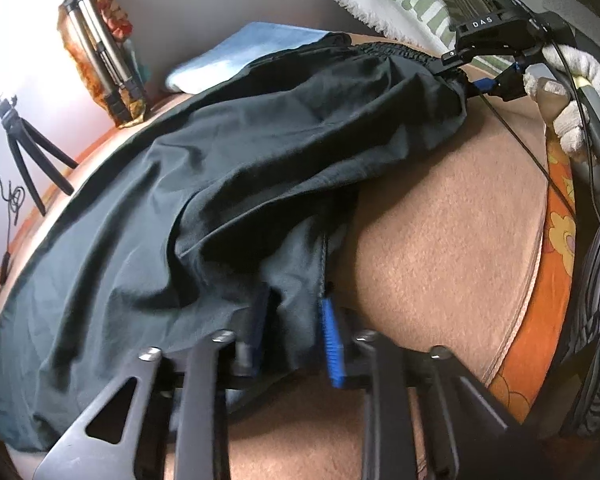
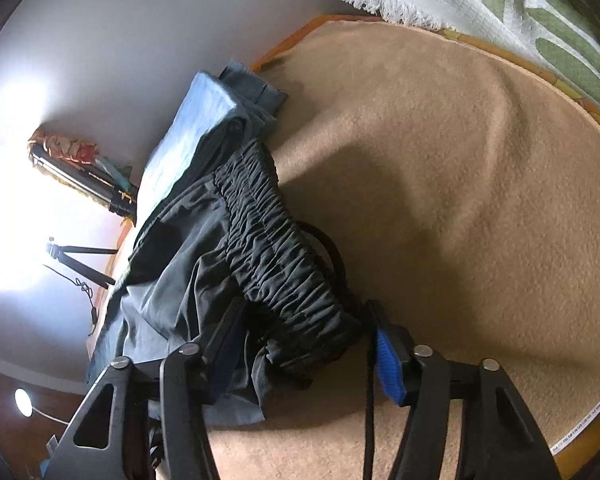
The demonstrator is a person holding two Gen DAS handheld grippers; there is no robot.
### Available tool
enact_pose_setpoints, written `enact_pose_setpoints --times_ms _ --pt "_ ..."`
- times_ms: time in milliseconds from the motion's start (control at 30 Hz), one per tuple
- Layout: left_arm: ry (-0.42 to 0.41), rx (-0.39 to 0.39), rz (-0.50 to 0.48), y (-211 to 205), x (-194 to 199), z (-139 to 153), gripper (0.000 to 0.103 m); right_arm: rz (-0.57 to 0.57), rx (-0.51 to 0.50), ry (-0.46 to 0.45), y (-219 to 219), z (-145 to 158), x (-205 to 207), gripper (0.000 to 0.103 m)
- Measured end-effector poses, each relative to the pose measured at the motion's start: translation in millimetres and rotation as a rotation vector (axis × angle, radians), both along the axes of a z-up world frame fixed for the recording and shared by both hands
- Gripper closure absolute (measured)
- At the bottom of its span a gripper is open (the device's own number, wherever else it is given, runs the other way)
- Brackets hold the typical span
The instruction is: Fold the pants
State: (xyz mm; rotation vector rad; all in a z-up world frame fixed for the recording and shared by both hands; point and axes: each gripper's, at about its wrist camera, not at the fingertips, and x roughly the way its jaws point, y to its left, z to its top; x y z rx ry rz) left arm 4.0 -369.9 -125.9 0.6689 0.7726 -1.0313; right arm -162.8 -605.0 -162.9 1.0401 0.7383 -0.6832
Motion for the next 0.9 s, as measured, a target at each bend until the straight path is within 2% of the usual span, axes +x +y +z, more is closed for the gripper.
enact_pose_setpoints --times_ms 67,200,300,500,600,700,733,833,900 --pt "0.009 -0.004 -0.003 0 2 0 0.092 0.004 0.005 -0.025 -2 1 -1 0.052" --pt "0.022 -0.026 -0.009 2 2 6 0.097 0.01 0.005 -0.074 -6 4 -2 0.075" --pt "0.029 -0.055 -0.019 9 1 18 0.098 0.027 -0.018 -0.11 -9 14 -2 0.083" --pt "0.065 -0.162 -0.035 38 -7 56 0.098 0.118 -0.243 -0.11 -2 72 6 0.087" --pt "0.09 -0.175 -0.068 46 -15 58 0.098 0.126 -0.294 -0.104 -2 85 8 0.087" --pt "0.143 -0.15 -0.113 45 -24 45 0.098 0.12 -0.307 -0.061 -5 80 8 0.087" --pt "0.154 -0.122 -0.132 43 -28 36 0.102 0.121 -0.308 -0.041 -8 77 7 0.088" --pt "0.176 -0.068 -0.172 37 -38 19 0.102 0.129 -0.356 0.078 -10 63 14 0.087" --pt "0.181 -0.056 -0.181 34 -43 15 0.102 0.129 -0.343 0.104 -15 54 14 0.087"
